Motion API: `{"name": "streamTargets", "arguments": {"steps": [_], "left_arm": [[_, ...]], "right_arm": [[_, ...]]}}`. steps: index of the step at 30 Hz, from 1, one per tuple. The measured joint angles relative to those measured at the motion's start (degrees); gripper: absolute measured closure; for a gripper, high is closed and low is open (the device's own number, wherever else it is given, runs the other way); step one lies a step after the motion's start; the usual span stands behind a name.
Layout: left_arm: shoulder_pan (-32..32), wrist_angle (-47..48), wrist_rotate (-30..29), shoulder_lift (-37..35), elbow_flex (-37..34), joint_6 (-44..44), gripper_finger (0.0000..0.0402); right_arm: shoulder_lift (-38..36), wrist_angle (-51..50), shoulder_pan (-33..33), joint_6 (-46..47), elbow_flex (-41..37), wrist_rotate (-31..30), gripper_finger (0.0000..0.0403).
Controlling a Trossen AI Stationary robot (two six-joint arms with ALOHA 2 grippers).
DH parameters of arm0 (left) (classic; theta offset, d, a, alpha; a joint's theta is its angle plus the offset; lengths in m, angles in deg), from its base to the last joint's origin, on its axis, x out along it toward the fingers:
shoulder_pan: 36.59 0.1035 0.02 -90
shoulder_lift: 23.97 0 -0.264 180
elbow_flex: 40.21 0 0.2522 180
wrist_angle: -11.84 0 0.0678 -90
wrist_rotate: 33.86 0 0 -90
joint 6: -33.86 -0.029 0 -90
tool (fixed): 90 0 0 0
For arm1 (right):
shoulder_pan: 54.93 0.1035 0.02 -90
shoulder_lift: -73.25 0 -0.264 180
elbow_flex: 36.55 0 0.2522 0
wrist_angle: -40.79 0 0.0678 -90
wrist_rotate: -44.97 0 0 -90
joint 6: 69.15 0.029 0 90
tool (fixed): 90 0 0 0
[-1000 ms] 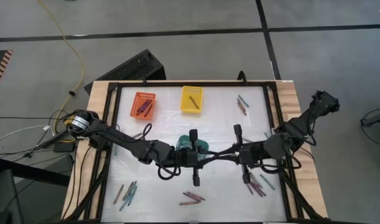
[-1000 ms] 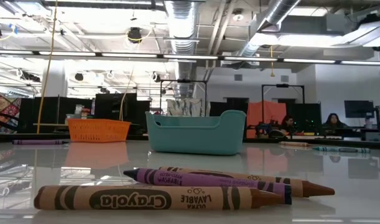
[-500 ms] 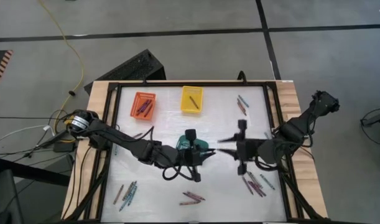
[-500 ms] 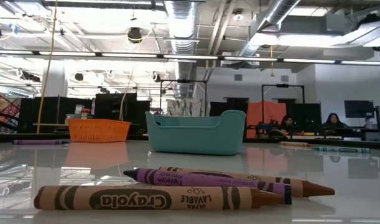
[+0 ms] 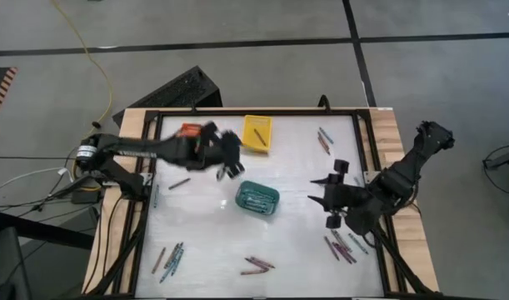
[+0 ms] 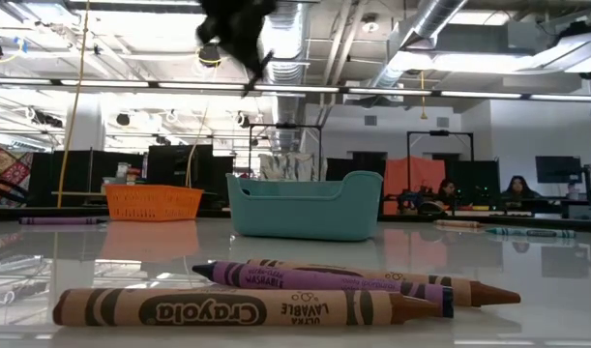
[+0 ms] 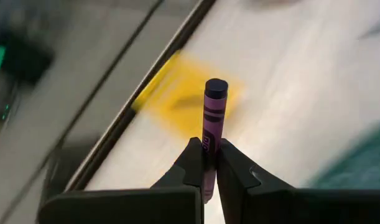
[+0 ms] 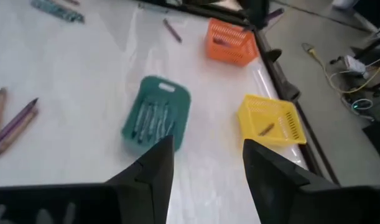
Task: Sort crayons
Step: Put the violet crayon into the orange bin
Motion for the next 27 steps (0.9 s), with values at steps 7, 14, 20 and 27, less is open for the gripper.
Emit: {"name": "streamTargets", "arguments": {"steps": [7,14,20,27], "left_arm": [[15.6,10.2,7.1,-3.5,-6.6,5.6,0.0399],[30.8,5.7,18.8,-4.8,-16.3,5.2,0.0393],[38.9,0.8,24.1,-4.8,-23.2,4.3,0.0391],[42.0,-0.8,29.5,-4.8,-26.6,4.1,0.0377]], "right_arm": [[0.6,-1.6,5.0,6.1,-2.7,-0.1,0.0227],[0.6,-2.1,8.7,12.5,-6.2,0.0,0.0234],[0.6,-2.2,10.3,16.3,-8.0,0.0,0.0235],[0.6,-3.3,10.8,17.5,-8.1,-0.8,0.0235]]}}
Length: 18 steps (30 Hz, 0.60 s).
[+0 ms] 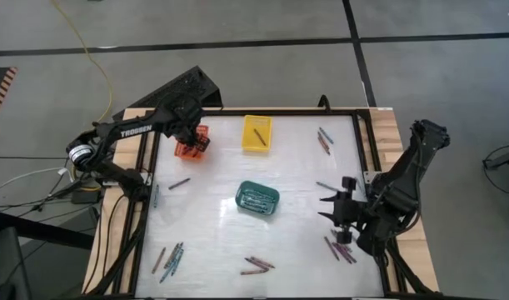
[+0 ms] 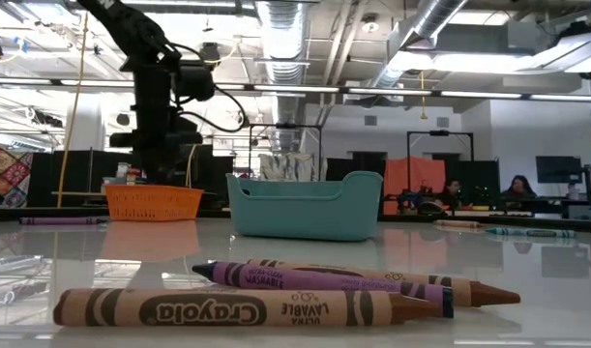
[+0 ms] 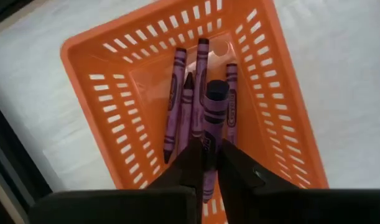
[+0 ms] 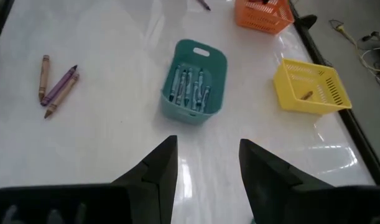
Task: Sort crayons
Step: Put the violet crayon into the orange bin
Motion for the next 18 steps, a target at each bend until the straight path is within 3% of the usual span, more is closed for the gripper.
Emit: {"name": "streamTargets", "arguments": {"steps": [11,18], "left_arm": [[-2.1,-0.8,0.9,-2.4,0.3,-5.1,0.0262],[-8.6,8.9,4.5,-12.3,2.1,-14.6,0.026]], "right_arm": [[0.0,0.0,-0.1,0.0,0.0,-0.6,0.0235],[0.0,0.1,-0.1,0.0,0.0,-0.6,0.0235]]}}
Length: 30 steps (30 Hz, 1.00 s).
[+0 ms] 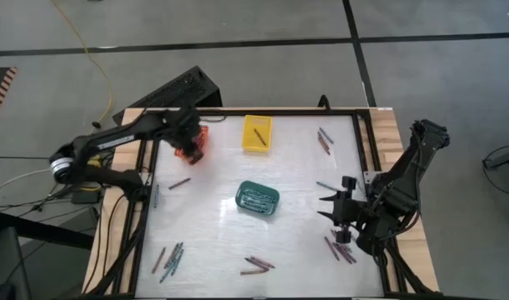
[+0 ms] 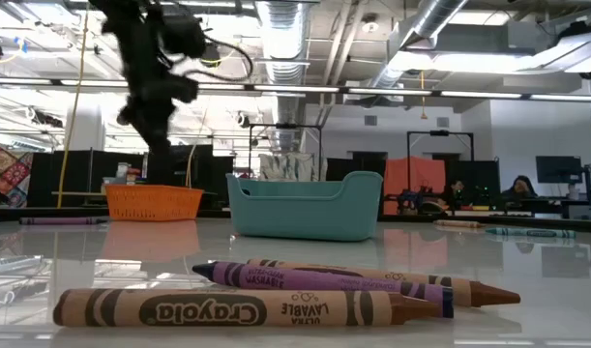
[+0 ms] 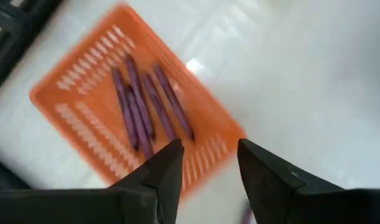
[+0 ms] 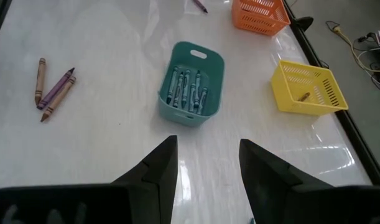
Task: Sort crayons
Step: Put the violet crayon into the orange bin
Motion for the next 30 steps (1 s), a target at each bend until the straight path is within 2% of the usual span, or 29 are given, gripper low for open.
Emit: {"name": "streamTargets", "arguments": {"steps": [4,9,12,19,23,30], "left_arm": [[-4.2,9.9,0.0,-4.2,0.0,-1.1,0.0265],[-8.3,15.9,-2.8,-4.9,-0.1,-0.1,0.0267],[-9.8,14.9,-3.1,-4.0,-2.4,-0.1,0.0267],[-10.5,10.1,-1.7,-1.5,-13.4,0.3,0.0267],[-11.1,7.0,-0.7,-1.0,-12.5,-0.5,0.0267],[-11.7,6.0,-1.0,5.0,-12.9,1.3,0.0267]], "right_arm": [[0.0,0.2,0.0,0.0,0.0,0.0,0.0235],[0.0,1.0,-0.5,0.0,0.0,0.0,0.0235],[0.0,1.8,-0.5,0.0,0.0,0.0,0.0235],[0.0,3.4,-0.3,0.2,0.0,1.2,0.0235],[0.0,3.4,-0.4,0.2,0.0,1.5,0.0235],[0.0,3.5,-1.1,0.1,0.0,1.5,0.0235]]}}
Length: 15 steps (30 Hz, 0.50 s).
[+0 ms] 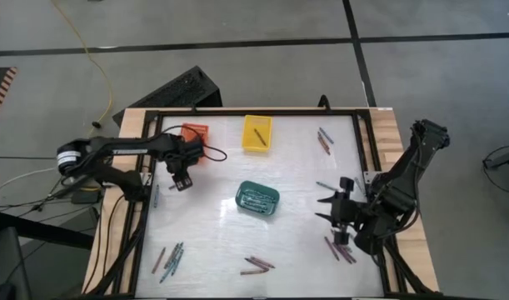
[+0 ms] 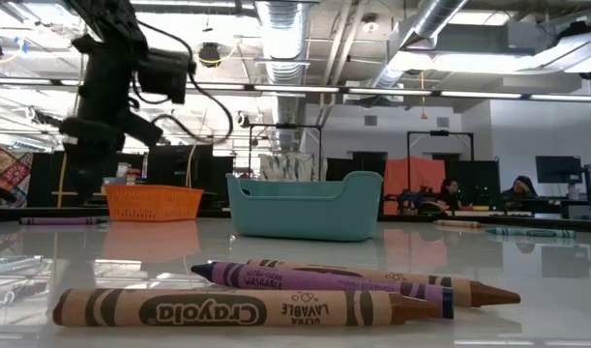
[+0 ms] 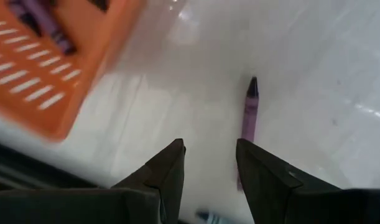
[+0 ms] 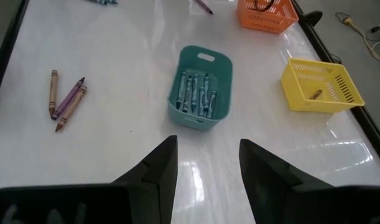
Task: Sort crayons
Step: Put the violet crayon into the orange bin
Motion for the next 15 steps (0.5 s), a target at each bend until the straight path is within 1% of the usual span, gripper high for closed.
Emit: {"name": "streamTargets", "arguments": {"steps": [8,10,15], "left_arm": [[-1.0,-1.2,2.3,8.9,-0.1,-0.8,0.0267],[-1.2,-1.4,3.6,10.1,-0.1,-1.2,0.0267],[-1.3,-1.6,3.7,12.3,-0.1,-1.2,0.0267]], "right_arm": [[0.0,0.2,-0.1,-0.4,0.0,0.6,0.0235],[0.0,0.2,-0.1,-0.4,0.0,1.0,0.0235],[0.0,0.1,-0.1,-0.6,0.0,1.3,0.0235]]}}
